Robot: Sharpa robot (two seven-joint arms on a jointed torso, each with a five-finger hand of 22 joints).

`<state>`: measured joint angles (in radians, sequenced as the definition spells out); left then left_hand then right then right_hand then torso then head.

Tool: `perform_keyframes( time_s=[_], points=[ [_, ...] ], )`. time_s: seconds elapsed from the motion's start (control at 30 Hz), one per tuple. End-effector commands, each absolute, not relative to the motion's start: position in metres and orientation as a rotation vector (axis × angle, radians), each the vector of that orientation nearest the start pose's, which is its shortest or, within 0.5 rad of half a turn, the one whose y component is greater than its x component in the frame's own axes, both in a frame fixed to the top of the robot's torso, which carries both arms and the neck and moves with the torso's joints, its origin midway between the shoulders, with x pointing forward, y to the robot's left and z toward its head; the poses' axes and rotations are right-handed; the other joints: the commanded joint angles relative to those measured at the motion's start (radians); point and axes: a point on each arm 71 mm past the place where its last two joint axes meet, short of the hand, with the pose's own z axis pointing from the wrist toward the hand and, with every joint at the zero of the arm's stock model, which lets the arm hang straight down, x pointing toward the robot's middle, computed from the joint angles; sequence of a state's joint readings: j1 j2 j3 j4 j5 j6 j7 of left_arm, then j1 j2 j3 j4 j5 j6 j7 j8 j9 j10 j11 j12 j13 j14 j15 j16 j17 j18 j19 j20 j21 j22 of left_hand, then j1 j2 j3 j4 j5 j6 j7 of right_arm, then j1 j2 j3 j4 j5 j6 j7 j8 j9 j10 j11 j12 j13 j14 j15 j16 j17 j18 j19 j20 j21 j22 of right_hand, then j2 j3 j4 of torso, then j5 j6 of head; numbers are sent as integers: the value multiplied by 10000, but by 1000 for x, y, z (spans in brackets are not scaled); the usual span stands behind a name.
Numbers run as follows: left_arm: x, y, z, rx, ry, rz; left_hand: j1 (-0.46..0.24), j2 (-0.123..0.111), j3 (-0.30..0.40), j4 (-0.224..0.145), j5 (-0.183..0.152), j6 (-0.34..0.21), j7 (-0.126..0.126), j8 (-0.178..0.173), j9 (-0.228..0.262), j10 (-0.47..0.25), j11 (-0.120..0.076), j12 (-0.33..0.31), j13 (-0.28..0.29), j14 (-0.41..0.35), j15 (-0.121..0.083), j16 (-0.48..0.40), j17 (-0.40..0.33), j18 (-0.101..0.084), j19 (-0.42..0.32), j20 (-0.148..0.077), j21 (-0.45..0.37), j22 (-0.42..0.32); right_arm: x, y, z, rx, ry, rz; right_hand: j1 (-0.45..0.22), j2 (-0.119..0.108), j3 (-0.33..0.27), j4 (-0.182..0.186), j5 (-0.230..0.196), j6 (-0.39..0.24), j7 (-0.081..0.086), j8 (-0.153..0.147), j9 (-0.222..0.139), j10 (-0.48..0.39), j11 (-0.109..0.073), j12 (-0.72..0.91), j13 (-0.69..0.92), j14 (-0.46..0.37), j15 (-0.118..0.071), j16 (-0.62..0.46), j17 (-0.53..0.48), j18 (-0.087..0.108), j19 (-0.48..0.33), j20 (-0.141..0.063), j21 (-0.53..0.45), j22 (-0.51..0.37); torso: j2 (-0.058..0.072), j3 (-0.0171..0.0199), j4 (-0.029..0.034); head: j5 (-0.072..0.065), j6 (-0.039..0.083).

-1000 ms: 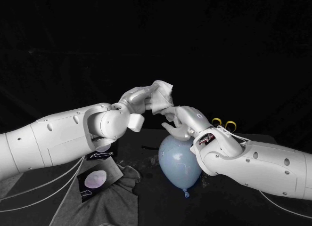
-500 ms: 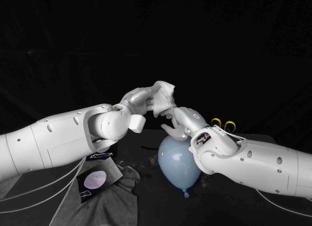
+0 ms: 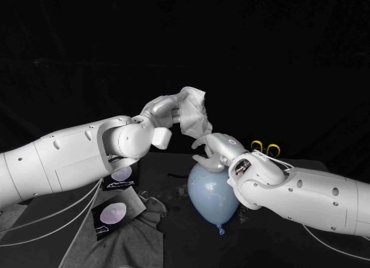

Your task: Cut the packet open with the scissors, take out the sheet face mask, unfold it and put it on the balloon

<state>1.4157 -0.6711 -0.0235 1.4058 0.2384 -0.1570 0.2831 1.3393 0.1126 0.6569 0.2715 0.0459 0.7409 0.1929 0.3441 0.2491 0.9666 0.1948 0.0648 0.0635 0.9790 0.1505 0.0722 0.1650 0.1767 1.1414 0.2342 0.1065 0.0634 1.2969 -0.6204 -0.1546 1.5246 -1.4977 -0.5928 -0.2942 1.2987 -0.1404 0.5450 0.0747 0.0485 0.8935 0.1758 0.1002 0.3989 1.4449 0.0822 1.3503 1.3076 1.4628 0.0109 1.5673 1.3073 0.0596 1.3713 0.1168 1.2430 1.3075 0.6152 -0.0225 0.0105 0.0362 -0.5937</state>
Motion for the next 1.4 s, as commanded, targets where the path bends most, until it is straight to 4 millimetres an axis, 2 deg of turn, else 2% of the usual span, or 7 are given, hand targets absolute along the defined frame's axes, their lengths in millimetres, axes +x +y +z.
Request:
perform_keyframes(
  time_s=[0.03,0.47,0.67,0.73,0.77,1.0,1.4],
  points=[
    [540,150,-70,-11459,13666,-18618,90,-20,-1,-73,29,-65,532,66,0,-57,17,-31,-7,-42,-1,-29,-15,72,-80,1,-49,5,475,-102,-160,-1340,14637,7396,42,155,-21,27,-1,188,-1,76,8,64,56,98,1371,1080,67,35,2635,174,37,44,37,685,-1,4,-9,10,32],
    [547,164,-69,-11433,13528,-18186,118,-191,-4,-221,31,131,472,240,44,279,-52,52,21,23,-34,11,-5,77,-51,-12,-71,19,445,-119,-140,-973,13010,10505,342,259,90,-175,27,512,-82,159,-51,-42,-15,-49,1263,1080,14,35,2635,225,-77,13,-165,592,14,6,-10,37,222],
    [547,169,-74,-10854,13844,-18177,152,-275,66,-309,32,244,475,316,54,453,-65,55,17,29,-23,9,-6,63,-226,13,-180,6,436,-130,-130,71,12489,12075,398,220,71,-283,38,594,-75,148,-150,-566,-17,-884,726,920,7,-161,2139,412,-626,5,-1057,105,16,1,-9,46,378],
    [546,171,-76,-10727,13870,-18173,167,-309,88,-337,30,269,472,331,55,490,-66,49,15,26,-16,6,-8,64,-270,24,-204,7,435,-134,-128,500,12463,12408,402,217,66,-315,39,611,-80,140,-218,-1131,-33,-1832,100,676,-17,-484,1461,601,-1197,-10,-2025,-439,19,-1,-4,33,416],
    [546,172,-77,-10678,13868,-18170,186,-335,112,-367,30,289,466,344,55,517,-71,46,14,29,-14,7,-8,64,-303,31,-223,8,436,-136,-127,757,12477,12562,402,213,75,-331,65,629,-101,158,-265,-1777,-53,-3007,-715,368,-41,-940,676,840,-1933,-35,-3327,-1185,18,-2,2,26,426],
    [545,177,-80,-10319,13935,-18093,319,-516,274,-580,28,381,424,406,56,667,-106,27,8,49,-24,13,-7,75,-411,45,-272,23,445,-150,-124,2107,12425,12807,397,183,67,-392,94,680,-149,317,-406,-3304,-113,-6340,-3429,-288,-126,-2432,-1193,1230,-3010,-102,-6203,-2941,14,-3,3,30,531],
    [541,184,-97,-9907,14380,-17870,336,-664,314,-663,26,477,430,467,66,786,-112,24,7,14,-13,-8,-17,66,-496,59,-307,22,474,-162,-111,3719,12073,12389,215,75,117,-282,85,509,-69,469,-632,-3724,-4,-8682,-6062,-1676,-16,-5855,-4290,1199,-3232,-10,-7488,-3779,14,-4,10,93,731]
  ],
)
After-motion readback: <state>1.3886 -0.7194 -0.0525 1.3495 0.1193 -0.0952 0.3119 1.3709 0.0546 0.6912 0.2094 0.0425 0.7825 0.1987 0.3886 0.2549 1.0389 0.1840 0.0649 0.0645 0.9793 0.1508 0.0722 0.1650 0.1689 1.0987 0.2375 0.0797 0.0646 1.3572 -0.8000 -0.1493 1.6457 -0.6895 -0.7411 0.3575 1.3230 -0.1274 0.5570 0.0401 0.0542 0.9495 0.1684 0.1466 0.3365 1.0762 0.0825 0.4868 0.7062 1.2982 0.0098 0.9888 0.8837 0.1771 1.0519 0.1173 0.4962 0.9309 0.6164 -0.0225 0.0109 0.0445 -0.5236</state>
